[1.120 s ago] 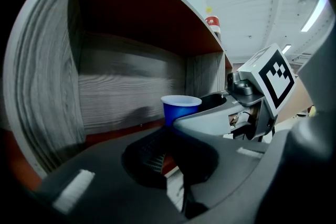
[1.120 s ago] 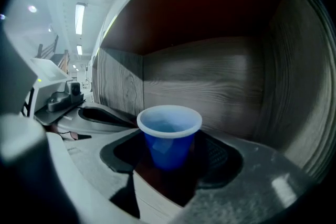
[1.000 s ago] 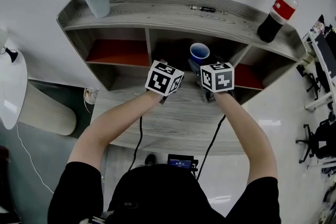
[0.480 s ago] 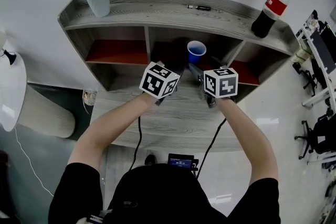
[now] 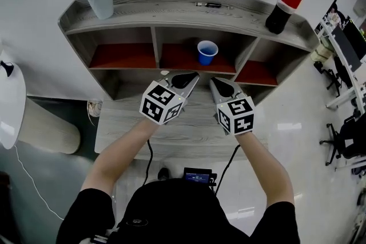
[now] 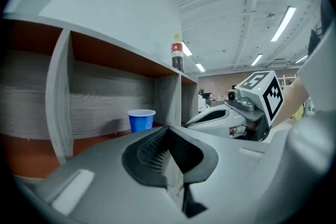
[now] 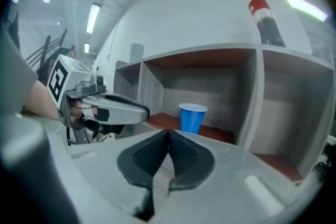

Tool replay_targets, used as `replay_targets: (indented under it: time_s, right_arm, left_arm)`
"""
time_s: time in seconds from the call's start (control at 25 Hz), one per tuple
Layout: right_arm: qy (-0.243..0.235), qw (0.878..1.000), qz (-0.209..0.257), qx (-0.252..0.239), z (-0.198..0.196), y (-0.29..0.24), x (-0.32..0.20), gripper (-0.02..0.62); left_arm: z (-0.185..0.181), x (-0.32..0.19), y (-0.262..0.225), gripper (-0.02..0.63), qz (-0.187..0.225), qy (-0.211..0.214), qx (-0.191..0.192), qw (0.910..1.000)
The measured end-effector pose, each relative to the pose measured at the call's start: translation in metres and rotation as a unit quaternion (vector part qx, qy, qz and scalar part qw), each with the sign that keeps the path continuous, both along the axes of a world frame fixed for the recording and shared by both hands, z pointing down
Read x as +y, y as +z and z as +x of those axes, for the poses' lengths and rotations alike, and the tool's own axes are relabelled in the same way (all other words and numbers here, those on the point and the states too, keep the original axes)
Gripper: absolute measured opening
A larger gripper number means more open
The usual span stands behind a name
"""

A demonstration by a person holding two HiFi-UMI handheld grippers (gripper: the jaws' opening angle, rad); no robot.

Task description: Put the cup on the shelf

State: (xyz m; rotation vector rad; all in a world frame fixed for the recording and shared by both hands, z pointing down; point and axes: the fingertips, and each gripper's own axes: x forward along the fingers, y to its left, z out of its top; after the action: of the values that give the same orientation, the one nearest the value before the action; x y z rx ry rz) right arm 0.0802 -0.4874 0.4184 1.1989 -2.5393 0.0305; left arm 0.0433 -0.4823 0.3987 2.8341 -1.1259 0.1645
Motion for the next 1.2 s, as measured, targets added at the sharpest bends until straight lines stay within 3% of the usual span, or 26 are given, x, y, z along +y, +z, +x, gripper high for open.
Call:
replay_targets:
  time_s: [0.24,0.48,0.88,1.2]
  right_arm:
    - [-0.006,1.000,-0.004,-0.028,0.000,0.014,0.035,-0.003]
    - [0.026,0.996,-0.036,-0.082,0.015,0.039,0.054,-0.003]
    - [0.056,0.993,-0.053,-0.087,0.034,0.083,0.075,-0.003]
    - [0.056,0.992,-0.053,-0.102,0.034,0.084,0.077,-0.003]
  left_arm:
    - [-0.001,0.038,0.009,0.003,0.024,0.019,0.002,0.9995]
    - [-0.004,0.075,0.041,0.003,0.020,0.040,-0.008,0.9989]
    - [-0.024,0.096,0.093,0.003,-0.007,0.012,0.009,0.9999]
    - [-0.028,0.096,0.098,0.003,-0.014,0.009,0.019,0.9997]
